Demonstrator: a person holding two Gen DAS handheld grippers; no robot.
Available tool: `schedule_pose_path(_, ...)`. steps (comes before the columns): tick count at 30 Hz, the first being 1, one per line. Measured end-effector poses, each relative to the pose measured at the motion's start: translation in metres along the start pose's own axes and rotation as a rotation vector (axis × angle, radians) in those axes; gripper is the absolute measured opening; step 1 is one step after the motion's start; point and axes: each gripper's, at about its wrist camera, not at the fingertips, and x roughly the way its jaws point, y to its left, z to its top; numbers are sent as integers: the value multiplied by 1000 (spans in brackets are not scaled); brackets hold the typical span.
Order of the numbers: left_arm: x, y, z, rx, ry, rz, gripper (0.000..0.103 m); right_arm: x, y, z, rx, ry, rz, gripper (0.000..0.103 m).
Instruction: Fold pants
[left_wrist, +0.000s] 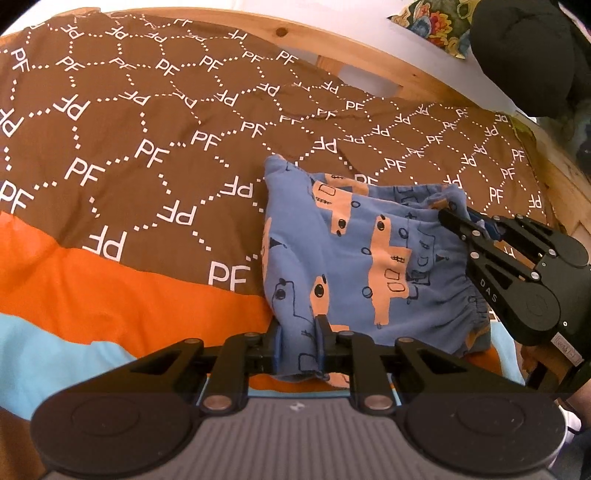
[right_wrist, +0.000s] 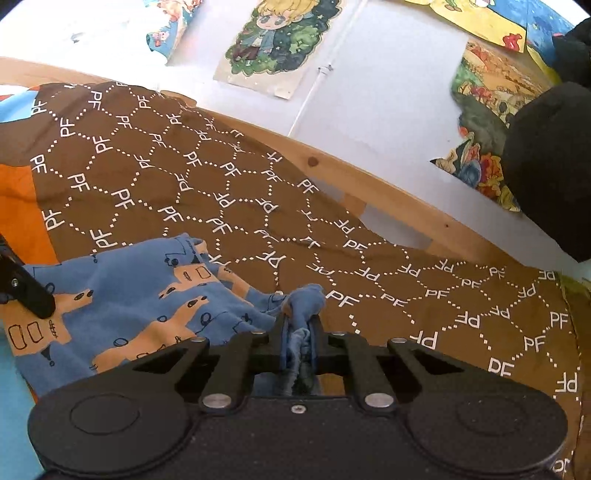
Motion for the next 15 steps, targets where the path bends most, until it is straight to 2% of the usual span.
schedule_pose_path(15, -12, -14, -6, 69, -103, 23, 18, -17, 0, 16, -108, -100, -48, 10)
